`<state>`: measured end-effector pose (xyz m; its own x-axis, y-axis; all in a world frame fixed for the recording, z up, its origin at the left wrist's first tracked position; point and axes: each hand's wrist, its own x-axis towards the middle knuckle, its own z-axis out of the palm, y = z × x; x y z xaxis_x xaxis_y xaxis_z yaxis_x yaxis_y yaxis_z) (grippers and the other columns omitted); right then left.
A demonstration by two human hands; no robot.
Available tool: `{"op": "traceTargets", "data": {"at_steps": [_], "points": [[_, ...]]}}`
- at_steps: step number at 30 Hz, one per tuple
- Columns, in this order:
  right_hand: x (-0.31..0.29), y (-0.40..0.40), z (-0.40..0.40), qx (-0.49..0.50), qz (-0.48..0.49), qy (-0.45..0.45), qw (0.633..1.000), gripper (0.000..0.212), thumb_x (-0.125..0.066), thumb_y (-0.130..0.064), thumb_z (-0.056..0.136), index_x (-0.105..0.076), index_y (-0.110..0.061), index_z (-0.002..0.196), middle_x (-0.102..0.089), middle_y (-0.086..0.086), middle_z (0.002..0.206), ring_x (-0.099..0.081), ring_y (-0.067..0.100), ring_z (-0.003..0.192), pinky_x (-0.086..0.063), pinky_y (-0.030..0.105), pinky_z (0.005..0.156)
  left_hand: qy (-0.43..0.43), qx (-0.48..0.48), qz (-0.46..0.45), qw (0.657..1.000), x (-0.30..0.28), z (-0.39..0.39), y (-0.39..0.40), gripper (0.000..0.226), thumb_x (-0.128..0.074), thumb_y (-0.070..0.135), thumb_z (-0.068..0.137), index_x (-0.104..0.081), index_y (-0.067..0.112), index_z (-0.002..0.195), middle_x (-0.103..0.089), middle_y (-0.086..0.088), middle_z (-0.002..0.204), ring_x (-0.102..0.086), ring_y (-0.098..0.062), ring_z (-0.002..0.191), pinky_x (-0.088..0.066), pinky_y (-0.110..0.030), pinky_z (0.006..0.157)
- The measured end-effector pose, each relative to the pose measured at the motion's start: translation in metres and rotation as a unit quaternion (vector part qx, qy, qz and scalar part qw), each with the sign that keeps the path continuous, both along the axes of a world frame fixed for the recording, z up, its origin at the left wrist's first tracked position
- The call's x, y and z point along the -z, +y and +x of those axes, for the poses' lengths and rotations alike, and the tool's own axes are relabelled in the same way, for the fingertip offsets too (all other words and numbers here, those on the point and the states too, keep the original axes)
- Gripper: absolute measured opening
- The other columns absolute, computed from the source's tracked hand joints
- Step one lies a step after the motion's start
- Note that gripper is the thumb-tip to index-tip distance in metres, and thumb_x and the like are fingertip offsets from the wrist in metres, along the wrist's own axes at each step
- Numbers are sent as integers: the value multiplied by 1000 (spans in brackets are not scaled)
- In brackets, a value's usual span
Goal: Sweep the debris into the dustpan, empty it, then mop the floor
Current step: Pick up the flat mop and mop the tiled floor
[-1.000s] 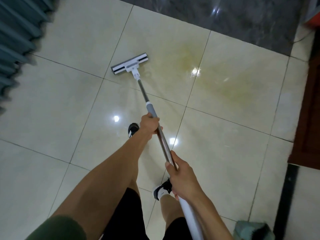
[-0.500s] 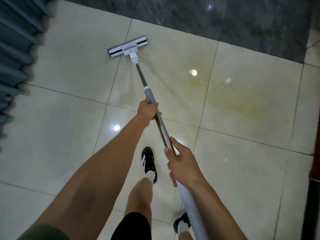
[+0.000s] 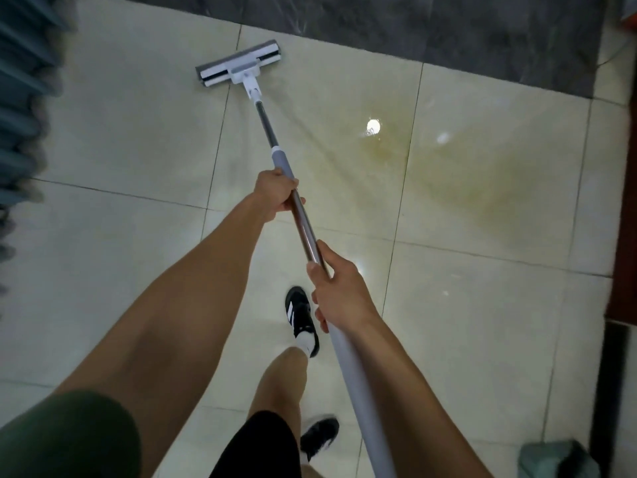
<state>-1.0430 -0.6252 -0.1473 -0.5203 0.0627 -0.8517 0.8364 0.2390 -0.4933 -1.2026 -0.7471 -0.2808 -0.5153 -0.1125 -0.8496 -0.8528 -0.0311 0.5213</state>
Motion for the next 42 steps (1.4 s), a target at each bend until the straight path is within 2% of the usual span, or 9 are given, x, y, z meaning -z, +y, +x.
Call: {"op": "traceTargets", "data": {"at_steps": [5,10,13,16,20,24,35,38,42], "points": [[-12,19,68,13,2,11,1000,45,-45,-32,105,-38,-44,149,-51,-2,73,-49,14,51,-43,22,42,-12,79,-29,996,-14,59,31,50,-60,5,99,-41,4,145,-63,-19,110,-72,-40,96,-62,-49,77],[-25,47,172,49,2,17,999,41,-43,-30,105,-41,-50,141,-51,-1,73,-50,17,49,-44,23,41,-31,143,-1,989,-27,158,71,9,-56,8,102,-51,9,110,-61,-20,101,-72,-39,83,-62,-51,73],[-36,59,234,68,3,11,998,38,-42,-29,105,-45,-51,135,-51,2,72,-50,20,51,-45,25,41,-49,154,30,986,-34,223,90,18,-49,8,104,-48,9,122,-57,-16,101,-75,-37,74,-60,-42,56],[-48,68,287,86,6,18,996,36,-42,-29,105,-43,-52,132,-53,2,75,-51,19,52,-47,26,43,-50,175,31,983,-44,276,109,26,-46,9,104,-46,6,130,-58,-15,103,-76,-37,73,-60,-44,60],[-60,78,348,110,8,27,994,25,-43,-27,105,-50,-47,119,-51,2,71,-50,17,50,-48,27,44,-64,199,26,978,-58,333,128,22,-49,9,104,-45,9,126,-58,-16,102,-75,-38,74,-60,-42,54],[-65,83,388,125,9,39,991,31,-45,-27,104,-53,-39,132,-50,2,68,-48,16,45,-47,27,42,-72,200,16,977,-65,373,140,19,-52,7,103,-46,12,120,-58,-17,101,-71,-38,77,-59,-40,52],[-49,82,343,89,32,62,994,46,-47,-23,105,-42,-34,149,-58,-1,79,-54,11,52,-47,18,43,-29,123,-29,992,-38,330,142,36,-64,5,95,-58,0,131,-62,-21,94,-65,-33,66,-62,-52,61],[-35,76,296,80,32,69,994,47,-47,-23,105,-41,-33,151,-56,-4,77,-53,9,52,-50,21,47,-21,118,-26,992,-29,282,135,41,-63,6,96,-55,4,137,-62,-20,95,-65,-33,68,-61,-45,56],[-16,69,206,76,36,72,994,46,-45,-25,105,-40,-36,149,-60,-1,80,-55,11,49,-49,23,41,-11,122,-24,992,-19,189,130,52,-63,4,97,-49,13,146,-62,-21,103,-65,-32,70,-63,-53,65]]}}
